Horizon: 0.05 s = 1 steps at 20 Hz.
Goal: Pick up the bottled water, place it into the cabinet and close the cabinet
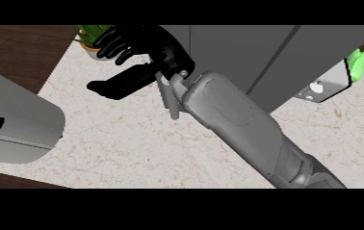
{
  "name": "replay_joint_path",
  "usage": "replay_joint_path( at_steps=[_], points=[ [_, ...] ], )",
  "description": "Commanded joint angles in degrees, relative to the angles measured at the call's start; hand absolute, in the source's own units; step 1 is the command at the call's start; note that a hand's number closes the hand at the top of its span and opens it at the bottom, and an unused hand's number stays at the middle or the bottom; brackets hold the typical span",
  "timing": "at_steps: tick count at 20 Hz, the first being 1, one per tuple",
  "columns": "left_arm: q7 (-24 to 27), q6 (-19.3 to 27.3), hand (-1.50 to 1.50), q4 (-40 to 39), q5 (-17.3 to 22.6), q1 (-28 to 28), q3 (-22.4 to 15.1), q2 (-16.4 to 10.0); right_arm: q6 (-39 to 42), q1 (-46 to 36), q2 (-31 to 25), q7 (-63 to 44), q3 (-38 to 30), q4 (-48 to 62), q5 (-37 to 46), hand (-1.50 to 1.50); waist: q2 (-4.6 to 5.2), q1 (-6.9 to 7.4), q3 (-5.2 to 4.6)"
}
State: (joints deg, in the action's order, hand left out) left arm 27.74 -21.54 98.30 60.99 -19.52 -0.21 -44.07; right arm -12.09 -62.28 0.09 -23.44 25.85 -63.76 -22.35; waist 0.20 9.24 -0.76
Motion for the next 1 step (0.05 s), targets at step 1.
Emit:
replay_joint_path(
  at_steps=[1],
  points=[
    [0.2,0.0,-1.5,0.5,0.4,-0.5,0.6,0.2,-5.4,-5.5,-0.5,4.4,-9.0,9.4,0.2,-1.5,1.98,-0.79,0.61]
  ],
)
